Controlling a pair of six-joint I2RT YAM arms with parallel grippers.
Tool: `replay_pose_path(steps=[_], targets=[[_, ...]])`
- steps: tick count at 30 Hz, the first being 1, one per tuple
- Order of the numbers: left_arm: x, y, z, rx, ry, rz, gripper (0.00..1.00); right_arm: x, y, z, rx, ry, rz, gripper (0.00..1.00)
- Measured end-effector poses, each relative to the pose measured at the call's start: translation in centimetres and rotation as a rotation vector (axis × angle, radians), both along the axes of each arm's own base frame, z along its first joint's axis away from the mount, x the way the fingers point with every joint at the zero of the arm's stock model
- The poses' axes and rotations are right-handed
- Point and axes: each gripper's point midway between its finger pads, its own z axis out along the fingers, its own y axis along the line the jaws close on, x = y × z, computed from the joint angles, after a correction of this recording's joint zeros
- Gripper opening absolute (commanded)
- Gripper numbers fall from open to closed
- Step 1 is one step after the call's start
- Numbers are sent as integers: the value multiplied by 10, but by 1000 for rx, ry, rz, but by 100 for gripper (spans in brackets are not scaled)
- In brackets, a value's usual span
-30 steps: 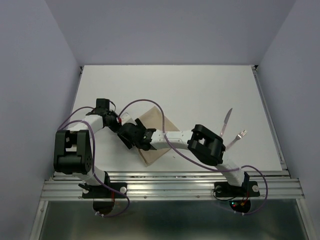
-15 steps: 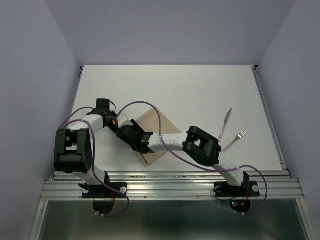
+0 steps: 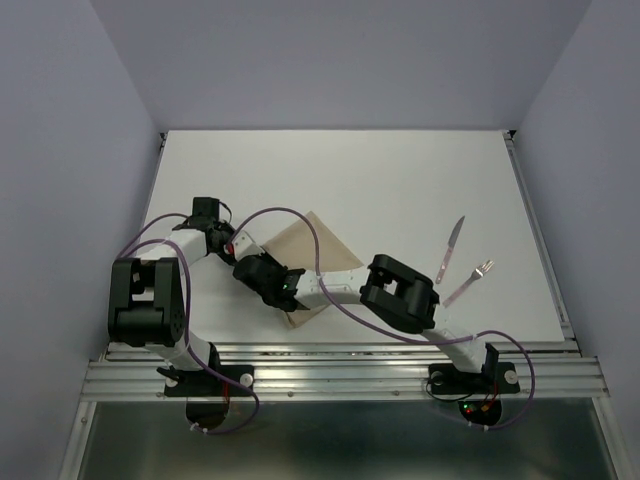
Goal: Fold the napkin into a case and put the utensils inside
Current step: Fold the lower triangle-folded napkin at the center of the board.
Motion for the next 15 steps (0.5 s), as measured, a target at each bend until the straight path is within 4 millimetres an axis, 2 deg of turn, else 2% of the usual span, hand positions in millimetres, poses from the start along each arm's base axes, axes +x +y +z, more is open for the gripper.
replay_pose_path(steps=[9, 13, 15], targets=[[-1, -1, 3, 2, -15, -22, 48, -4, -3, -4, 96, 80, 11, 1], [1, 0, 8, 6, -36, -29, 65, -3, -11, -3, 165, 159, 13, 1], [1, 0, 11, 6, -47, -31, 70, -2, -14, -3, 201, 201, 15, 1]])
